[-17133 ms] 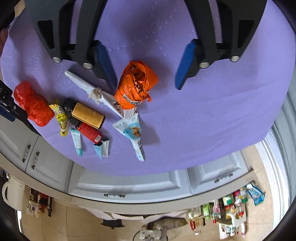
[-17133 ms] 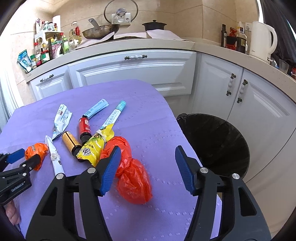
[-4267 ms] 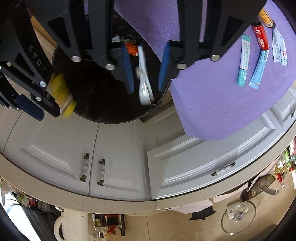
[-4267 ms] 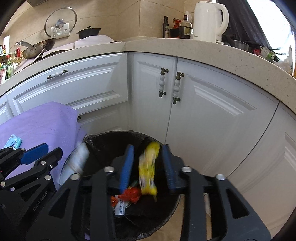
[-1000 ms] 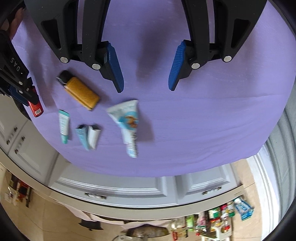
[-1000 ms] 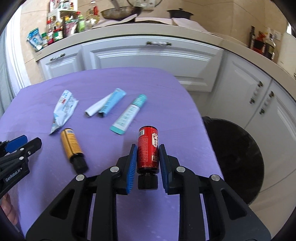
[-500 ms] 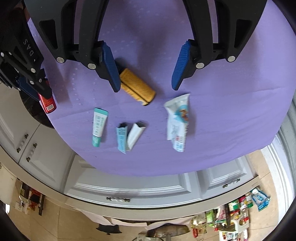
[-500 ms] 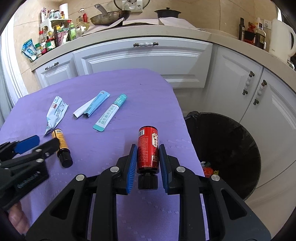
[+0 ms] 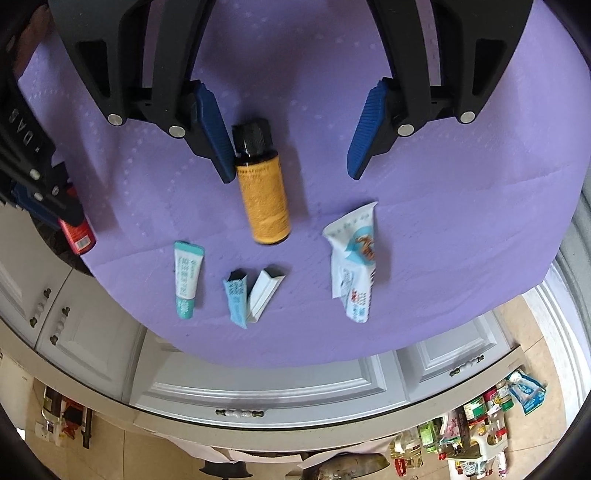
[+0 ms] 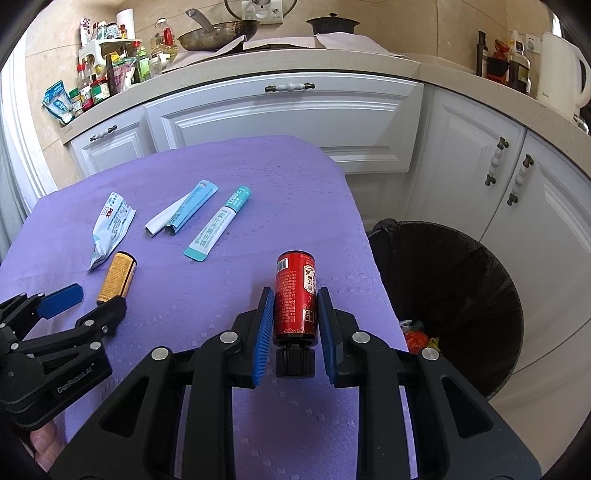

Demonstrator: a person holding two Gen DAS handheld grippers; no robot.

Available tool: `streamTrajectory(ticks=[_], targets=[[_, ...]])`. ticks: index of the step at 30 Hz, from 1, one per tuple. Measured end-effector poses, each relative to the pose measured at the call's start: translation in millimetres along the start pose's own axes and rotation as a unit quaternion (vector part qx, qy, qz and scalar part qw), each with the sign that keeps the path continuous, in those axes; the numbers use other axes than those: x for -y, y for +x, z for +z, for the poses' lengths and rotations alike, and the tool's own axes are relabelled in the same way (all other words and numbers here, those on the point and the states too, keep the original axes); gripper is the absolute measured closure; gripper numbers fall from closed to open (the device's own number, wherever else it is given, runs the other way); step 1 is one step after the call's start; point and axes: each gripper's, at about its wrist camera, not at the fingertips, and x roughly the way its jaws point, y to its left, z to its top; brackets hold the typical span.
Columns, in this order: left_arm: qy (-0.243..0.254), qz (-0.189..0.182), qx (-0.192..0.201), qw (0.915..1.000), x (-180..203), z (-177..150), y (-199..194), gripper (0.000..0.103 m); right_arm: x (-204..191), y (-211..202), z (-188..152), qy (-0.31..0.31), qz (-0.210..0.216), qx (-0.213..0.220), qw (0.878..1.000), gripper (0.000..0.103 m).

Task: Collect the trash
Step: 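Grasp the yellow-orange bottle with the left tool while the right tool holds the red can, then carry the red can and yellow bottle toward the black bin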

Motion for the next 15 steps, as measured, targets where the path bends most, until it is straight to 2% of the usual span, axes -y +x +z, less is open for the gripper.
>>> streamTrajectory(ticks=[4, 9, 15], targets=[[0.0, -0.008, -0.003, 1.0, -4.1, -2.3, 2.4, 0.056, -1.5, 0.8, -0.6, -0.002, -0.001, -0.001, 1.0, 0.08], [0.011, -0.016, 0.004, 0.9998, -2.9, 0.0, 1.3, 0.078, -3.1, 2.6, -0.6, -0.004, -0.002, -0.005, 1.0, 0.08], [0.023, -0.02, 0.012, 0.9995, -3.4, -1.7, 0.7, 0.078, -4.7, 2.8, -0.4, -0.008, -0.004, -0.007, 1.0, 0.08]])
